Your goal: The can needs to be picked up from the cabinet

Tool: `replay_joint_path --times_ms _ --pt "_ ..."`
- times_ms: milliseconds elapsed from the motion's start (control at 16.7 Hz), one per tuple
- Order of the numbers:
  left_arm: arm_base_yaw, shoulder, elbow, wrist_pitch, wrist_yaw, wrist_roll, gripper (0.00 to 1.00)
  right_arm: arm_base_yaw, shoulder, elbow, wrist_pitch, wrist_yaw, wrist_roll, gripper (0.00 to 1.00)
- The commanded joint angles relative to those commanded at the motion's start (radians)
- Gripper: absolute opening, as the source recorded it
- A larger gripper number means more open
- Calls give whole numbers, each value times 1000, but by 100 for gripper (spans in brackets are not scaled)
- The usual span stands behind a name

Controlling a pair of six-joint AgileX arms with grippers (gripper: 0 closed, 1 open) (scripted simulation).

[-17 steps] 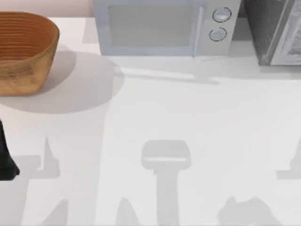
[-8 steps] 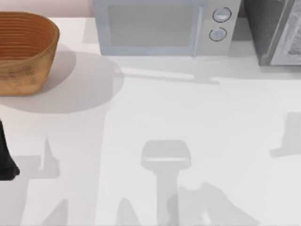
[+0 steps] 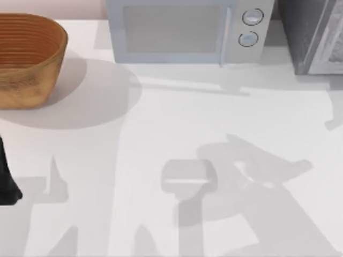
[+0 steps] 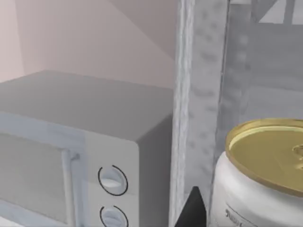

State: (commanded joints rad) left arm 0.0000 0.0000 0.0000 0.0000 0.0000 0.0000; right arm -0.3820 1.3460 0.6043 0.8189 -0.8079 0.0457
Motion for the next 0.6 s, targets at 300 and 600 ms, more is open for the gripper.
replay_joint_path --times_ms 300,600 --pt "0 0 0 0 0 0 100 -146 549 231 312 -300 15 0" --pt "0 0 0 0 0 0 100 -250 942 397 535 -520 25 0"
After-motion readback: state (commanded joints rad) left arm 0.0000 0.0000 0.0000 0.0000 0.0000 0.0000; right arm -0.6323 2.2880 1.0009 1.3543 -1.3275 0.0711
